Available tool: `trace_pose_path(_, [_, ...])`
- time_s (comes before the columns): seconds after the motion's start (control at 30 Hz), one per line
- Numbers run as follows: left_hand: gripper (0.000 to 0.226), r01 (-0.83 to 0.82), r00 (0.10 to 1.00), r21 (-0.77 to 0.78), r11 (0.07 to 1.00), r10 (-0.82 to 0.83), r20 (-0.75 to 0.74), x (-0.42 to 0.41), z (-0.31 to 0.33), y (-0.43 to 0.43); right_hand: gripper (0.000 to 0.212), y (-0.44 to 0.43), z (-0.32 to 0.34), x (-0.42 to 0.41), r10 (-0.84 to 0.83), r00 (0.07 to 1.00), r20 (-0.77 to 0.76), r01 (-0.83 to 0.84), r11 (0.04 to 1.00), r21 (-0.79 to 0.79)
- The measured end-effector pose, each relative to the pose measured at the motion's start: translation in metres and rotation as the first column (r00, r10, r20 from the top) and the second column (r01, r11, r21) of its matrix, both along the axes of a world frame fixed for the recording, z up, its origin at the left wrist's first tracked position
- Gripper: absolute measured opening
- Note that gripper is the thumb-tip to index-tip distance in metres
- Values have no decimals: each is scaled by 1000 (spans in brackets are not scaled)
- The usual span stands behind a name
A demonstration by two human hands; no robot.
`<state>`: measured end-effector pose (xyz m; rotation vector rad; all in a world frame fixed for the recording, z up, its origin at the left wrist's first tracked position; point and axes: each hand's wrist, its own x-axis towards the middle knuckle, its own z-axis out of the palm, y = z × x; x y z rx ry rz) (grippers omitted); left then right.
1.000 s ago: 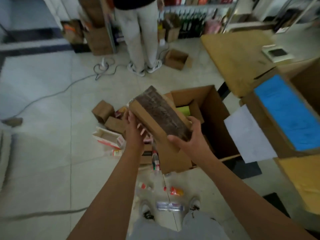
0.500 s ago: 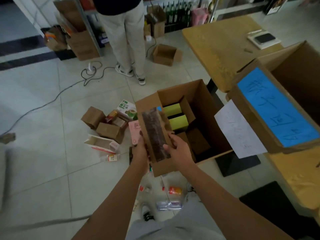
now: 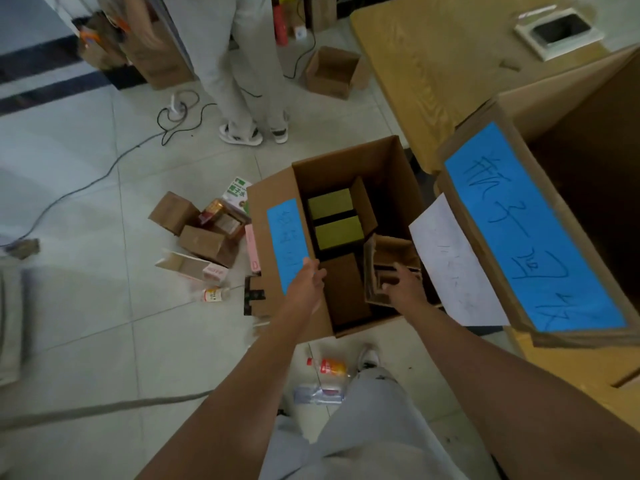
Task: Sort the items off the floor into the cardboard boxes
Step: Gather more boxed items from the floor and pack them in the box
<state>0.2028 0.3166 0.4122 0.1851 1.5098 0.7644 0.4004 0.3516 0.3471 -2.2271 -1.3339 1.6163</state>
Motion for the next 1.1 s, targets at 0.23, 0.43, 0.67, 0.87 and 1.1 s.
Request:
trace_pose_path(0.23, [54,22,996,8,1000,-22,-92,-13,7,-23,54,-12,-1,-4,-56,993,-108,57,998,5])
trace_pose_path(0.43, [53,71,992,43,997,-66,-111,-57,24,-66,46,-51,19,-54,-95,986,-136,107,991,82])
trace_pose_path(0.67, [28,-24,984,99,995,41,-172,-168,39,-149,42,-130,42,-151,-153,975,-160,190,948,255])
trace_pose_path(0.87, [46,-88,975,100,991,106,-194,-234,43,-208,40,-189,64,-204,-99,972,-212,153,956,252])
trace_pose_path(1.1, [50,-177,958,127,976,200,-205,-244,54,-249,42,-222,69,-197,-40,961,-273,97,975,202])
